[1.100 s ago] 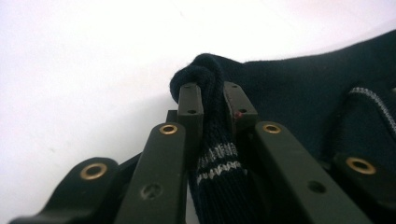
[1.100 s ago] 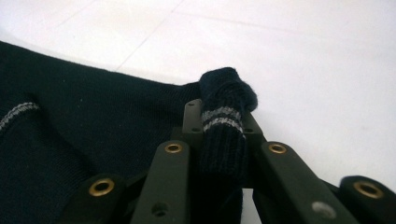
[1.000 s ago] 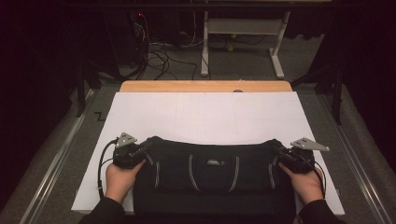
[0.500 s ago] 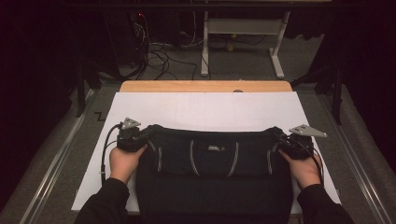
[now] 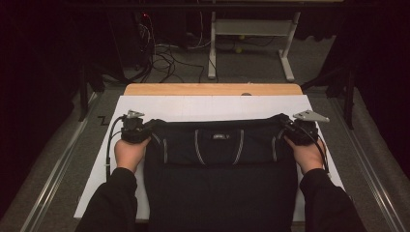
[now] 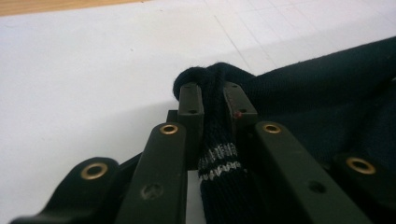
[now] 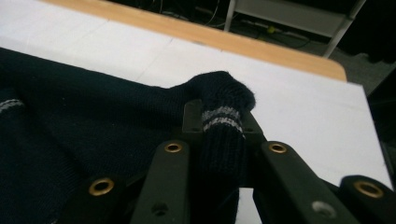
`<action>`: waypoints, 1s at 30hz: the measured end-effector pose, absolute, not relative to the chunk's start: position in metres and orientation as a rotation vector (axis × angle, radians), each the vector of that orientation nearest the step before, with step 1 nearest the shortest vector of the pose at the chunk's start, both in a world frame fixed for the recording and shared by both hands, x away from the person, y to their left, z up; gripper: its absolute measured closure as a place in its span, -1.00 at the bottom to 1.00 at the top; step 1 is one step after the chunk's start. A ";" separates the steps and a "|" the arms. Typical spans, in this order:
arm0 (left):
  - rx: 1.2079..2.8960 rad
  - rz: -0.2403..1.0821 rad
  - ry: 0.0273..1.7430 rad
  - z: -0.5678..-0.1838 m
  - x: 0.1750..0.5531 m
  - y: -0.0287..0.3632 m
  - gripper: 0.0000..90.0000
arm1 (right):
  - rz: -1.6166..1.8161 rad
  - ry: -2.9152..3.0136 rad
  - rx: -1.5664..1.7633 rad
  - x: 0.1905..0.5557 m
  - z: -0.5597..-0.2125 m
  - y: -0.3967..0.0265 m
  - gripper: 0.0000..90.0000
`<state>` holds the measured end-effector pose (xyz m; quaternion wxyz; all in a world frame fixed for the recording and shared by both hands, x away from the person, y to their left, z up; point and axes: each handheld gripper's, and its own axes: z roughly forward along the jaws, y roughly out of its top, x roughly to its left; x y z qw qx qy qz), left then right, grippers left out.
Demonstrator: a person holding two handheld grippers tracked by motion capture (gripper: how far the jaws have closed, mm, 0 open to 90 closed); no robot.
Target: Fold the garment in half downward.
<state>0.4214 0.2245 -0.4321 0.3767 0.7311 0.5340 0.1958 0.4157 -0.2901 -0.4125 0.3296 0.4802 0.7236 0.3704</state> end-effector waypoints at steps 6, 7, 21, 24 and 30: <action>1.913 0.501 1.383 -0.442 0.430 0.221 0.69 | 0.924 1.909 1.271 0.430 -0.416 -0.285 0.77; 1.921 0.489 1.395 -0.446 0.431 0.220 0.69 | 0.919 1.919 1.283 0.432 -0.419 -0.285 0.77; 1.819 0.437 1.452 -0.453 0.432 0.227 0.10 | 0.902 1.954 1.397 0.437 -0.435 -0.291 0.08; 1.813 0.434 1.431 -0.447 0.425 0.227 0.02 | 0.964 1.932 1.406 0.429 -0.431 -0.295 -0.02; 1.794 0.406 1.393 -0.437 0.406 0.225 -0.01 | 1.008 1.953 1.363 0.408 -0.429 -0.296 -0.10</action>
